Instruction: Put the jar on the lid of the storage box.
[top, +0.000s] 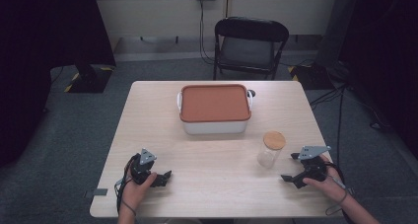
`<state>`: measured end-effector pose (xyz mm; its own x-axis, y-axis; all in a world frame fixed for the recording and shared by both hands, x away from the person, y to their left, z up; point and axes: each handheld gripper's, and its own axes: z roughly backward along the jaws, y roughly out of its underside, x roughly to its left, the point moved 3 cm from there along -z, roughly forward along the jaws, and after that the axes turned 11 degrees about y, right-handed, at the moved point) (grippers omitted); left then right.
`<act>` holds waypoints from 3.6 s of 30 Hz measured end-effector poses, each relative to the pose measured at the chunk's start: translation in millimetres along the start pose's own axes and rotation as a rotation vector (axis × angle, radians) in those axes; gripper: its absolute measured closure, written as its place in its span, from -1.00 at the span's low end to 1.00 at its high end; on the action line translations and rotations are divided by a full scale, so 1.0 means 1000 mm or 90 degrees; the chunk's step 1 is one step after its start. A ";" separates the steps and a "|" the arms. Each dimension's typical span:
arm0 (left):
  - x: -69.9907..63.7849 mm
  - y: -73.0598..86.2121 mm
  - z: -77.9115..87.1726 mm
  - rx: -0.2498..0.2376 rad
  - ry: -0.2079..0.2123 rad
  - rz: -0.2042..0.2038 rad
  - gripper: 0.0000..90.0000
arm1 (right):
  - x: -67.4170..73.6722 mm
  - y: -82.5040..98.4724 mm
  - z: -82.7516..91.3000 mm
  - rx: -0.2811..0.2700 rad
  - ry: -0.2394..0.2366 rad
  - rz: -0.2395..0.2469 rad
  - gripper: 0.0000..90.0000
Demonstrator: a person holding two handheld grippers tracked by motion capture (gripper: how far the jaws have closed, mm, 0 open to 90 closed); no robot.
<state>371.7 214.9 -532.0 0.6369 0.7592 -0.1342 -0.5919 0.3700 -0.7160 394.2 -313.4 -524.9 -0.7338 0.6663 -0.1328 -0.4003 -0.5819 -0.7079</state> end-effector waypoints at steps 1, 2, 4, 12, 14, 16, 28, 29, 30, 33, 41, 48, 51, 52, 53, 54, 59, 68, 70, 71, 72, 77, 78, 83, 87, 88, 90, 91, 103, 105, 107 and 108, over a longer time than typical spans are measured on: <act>0.000 0.000 0.000 0.000 0.000 0.000 -1.00 | -0.001 -0.002 0.001 -0.002 0.001 -0.003 -0.97; 0.000 0.000 0.000 0.001 0.000 0.000 -1.00 | -0.001 -0.003 0.001 -0.004 0.000 -0.002 -0.97; 0.000 0.000 0.000 0.000 0.000 0.000 -1.00 | -0.001 -0.005 0.002 -0.007 0.000 0.000 -0.97; 0.000 0.000 0.000 0.000 0.000 0.000 -1.00 | -0.002 -0.010 0.004 -0.010 -0.002 -0.001 -0.97; 0.000 0.000 0.000 0.000 0.000 0.000 -1.00 | -0.003 -0.011 0.004 -0.013 -0.003 -0.002 -0.97; 0.000 0.000 0.000 0.000 0.000 0.000 -1.00 | -0.003 -0.013 0.006 -0.018 -0.003 -0.003 -0.97; 0.000 0.000 0.000 0.000 0.000 0.000 -1.00 | -0.004 -0.023 0.008 -0.028 -0.006 -0.001 -0.97; 0.000 0.000 0.000 0.000 0.000 0.000 -1.00 | -0.004 -0.023 0.008 -0.028 -0.006 -0.001 -0.97; 0.000 0.000 0.000 0.000 0.000 0.000 -1.00 | -0.004 -0.024 0.008 -0.029 -0.007 -0.001 -0.97; 0.000 0.000 0.000 0.000 0.000 0.000 -1.00 | -0.004 -0.025 0.008 -0.029 -0.006 0.000 -0.97; 0.000 0.000 0.000 0.000 0.000 0.000 -1.00 | -0.005 -0.029 0.008 -0.033 -0.008 0.000 -0.98; 0.000 0.000 0.000 0.000 0.000 0.000 -1.00 | -0.003 -0.032 0.006 -0.036 -0.011 0.002 -0.98; 0.000 0.000 0.000 0.000 0.000 0.000 -1.00 | -0.003 -0.033 0.006 -0.036 -0.013 0.001 -0.97; 0.000 0.000 0.000 0.000 0.000 0.000 -1.00 | -0.003 -0.033 0.006 -0.037 -0.013 0.001 -0.98; 0.000 0.000 0.000 0.000 0.000 0.000 -1.00 | -0.003 -0.034 0.006 -0.038 -0.013 0.001 -0.98; 0.000 0.000 0.000 0.000 0.000 0.000 -1.00 | -0.003 -0.035 0.005 -0.038 -0.014 0.003 -0.98; 0.000 0.000 0.000 0.000 0.000 0.000 -1.00 | -0.002 -0.038 0.004 -0.039 -0.017 0.003 -0.98; 0.000 0.000 0.000 0.000 0.000 0.000 -1.00 | -0.002 -0.042 0.002 -0.043 -0.018 0.002 -0.98; 0.000 0.000 0.000 0.001 0.000 0.000 -1.00 | -0.002 -0.044 0.002 -0.044 -0.019 0.001 -0.98; 0.000 0.000 0.000 0.000 0.000 0.000 -1.00 | -0.002 -0.044 0.001 -0.045 -0.018 0.002 -0.98; 0.000 0.000 0.000 0.001 0.000 0.000 -1.00 | -0.002 -0.045 0.001 -0.046 -0.018 0.001 -0.98; 0.000 0.000 0.000 0.000 0.000 0.000 -1.00 | -0.001 -0.047 -0.001 -0.047 -0.021 -0.001 -0.98; 0.000 0.000 0.000 0.000 0.000 0.000 -1.00 | -0.001 -0.047 -0.002 -0.047 -0.022 0.000 -0.97; 0.000 0.000 0.000 0.000 0.000 0.000 -1.00 | -0.002 -0.049 -0.003 -0.049 -0.019 0.000 -0.97; 0.000 0.000 0.000 0.000 0.000 0.000 -1.00 | -0.003 -0.050 -0.004 -0.051 -0.020 -0.001 -0.97; 0.000 0.000 0.000 0.000 0.000 0.000 -1.00 | -0.003 -0.051 -0.004 -0.052 -0.020 -0.001 -0.97; 0.000 0.000 0.000 0.000 0.000 0.000 -1.00 | -0.003 -0.052 -0.004 -0.054 -0.021 -0.004 -0.97; 0.000 0.000 0.000 0.000 0.000 0.000 -1.00 | -0.003 -0.052 -0.004 -0.054 -0.021 -0.004 -0.97; 0.000 0.000 0.000 0.000 0.000 0.000 -1.00 | -0.003 -0.056 -0.007 -0.061 -0.025 -0.011 -0.97; 0.000 0.000 0.000 0.000 0.000 0.000 -1.00 | -0.003 -0.057 -0.007 -0.062 -0.026 -0.010 -0.97; 0.000 0.000 0.000 0.000 0.000 0.000 -1.00 | -0.002 -0.058 -0.008 -0.064 -0.028 -0.013 -0.97; 0.000 0.000 0.000 0.000 0.000 0.000 -1.00 | -0.002 -0.059 -0.008 -0.066 -0.029 -0.012 -0.97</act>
<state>371.7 214.9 -532.0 0.6366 0.7595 -0.1339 -0.5921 0.3701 -0.7158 423.6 -277.1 -488.7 -0.7516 0.6535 -0.0894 -0.3569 -0.5168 -0.7782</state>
